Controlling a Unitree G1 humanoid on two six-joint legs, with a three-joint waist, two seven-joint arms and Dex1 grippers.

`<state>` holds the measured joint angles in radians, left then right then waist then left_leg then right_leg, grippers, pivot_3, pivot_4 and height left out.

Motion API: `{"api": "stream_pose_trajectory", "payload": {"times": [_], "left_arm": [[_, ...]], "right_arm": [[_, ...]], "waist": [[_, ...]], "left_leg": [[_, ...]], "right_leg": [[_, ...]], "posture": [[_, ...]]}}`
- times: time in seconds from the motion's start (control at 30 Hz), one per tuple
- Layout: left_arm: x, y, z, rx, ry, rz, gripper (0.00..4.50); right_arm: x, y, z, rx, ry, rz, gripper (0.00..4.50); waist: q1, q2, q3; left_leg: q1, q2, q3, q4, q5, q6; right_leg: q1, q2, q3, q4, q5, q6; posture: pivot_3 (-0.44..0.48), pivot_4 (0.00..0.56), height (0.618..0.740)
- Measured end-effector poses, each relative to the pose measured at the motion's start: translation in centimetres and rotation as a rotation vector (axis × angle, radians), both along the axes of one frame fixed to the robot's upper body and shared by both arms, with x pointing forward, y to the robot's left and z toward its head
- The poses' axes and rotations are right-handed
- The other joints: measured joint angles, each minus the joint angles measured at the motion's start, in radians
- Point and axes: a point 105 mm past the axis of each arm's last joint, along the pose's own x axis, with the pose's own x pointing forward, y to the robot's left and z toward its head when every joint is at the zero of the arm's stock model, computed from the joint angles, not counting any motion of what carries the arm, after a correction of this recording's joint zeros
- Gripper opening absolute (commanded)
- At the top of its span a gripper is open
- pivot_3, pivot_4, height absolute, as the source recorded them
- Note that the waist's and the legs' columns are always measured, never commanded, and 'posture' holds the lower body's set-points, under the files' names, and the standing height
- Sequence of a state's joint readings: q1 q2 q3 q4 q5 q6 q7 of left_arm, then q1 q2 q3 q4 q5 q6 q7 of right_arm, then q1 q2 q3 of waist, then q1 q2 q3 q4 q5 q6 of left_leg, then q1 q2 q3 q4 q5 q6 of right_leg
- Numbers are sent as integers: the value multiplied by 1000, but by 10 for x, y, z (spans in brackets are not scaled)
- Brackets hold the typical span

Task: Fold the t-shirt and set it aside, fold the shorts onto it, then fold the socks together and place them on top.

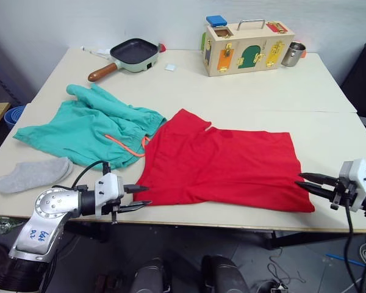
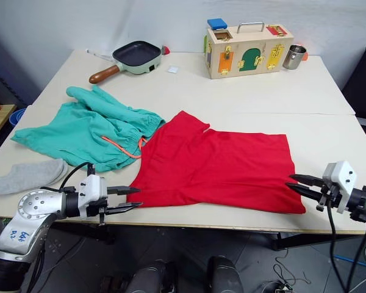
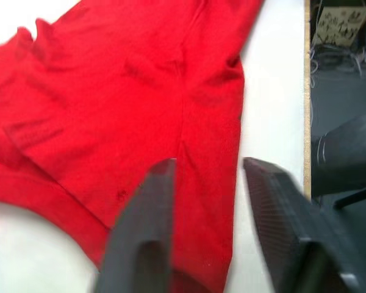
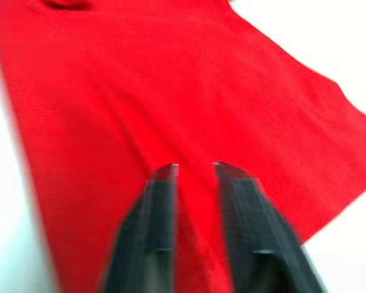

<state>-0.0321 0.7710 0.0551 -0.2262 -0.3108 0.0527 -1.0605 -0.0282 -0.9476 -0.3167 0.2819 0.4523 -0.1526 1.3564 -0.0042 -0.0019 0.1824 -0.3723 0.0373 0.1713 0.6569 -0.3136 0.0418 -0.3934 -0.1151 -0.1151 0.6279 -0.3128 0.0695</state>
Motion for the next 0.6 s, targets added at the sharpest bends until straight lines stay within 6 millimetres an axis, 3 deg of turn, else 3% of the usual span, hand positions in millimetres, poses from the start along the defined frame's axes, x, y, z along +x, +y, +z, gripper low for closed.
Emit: {"api": "stream_pose_trajectory", "payload": {"times": [0.07,0.2,0.43,0.47,0.6], "left_arm": [[-4,9,-7,69,-4,4,3388],[0,15,-21,151,-27,31,3388],[19,4,-24,168,-67,46,3388],[21,3,-23,174,-73,42,3416],[27,2,-24,195,-83,35,2508]], "right_arm": [[-15,3,-9,-53,48,65,2979],[-27,6,-33,-146,115,116,2979],[-5,9,-40,-195,55,84,2979],[-4,9,-40,-200,48,89,2811],[2,12,-41,-228,32,113,1729]], "waist": [[0,0,0],[0,0,0],[0,0,0],[0,0,0],[-1,0,-1]], "left_leg": [[0,0,0,-2,0,0],[1,-1,1,-2,-1,-2],[2,-1,1,-4,2,-2],[2,-1,1,-4,2,-2],[4,-1,1,-2,2,-2]], "right_leg": [[0,0,0,-1,0,0],[0,0,1,-1,0,0],[-1,0,0,0,0,0],[-1,0,0,0,0,0],[1,0,0,0,0,0]], "posture": [[0,150,740],[0,150,740],[0,150,740],[0,150,740],[0,150,740]]}}
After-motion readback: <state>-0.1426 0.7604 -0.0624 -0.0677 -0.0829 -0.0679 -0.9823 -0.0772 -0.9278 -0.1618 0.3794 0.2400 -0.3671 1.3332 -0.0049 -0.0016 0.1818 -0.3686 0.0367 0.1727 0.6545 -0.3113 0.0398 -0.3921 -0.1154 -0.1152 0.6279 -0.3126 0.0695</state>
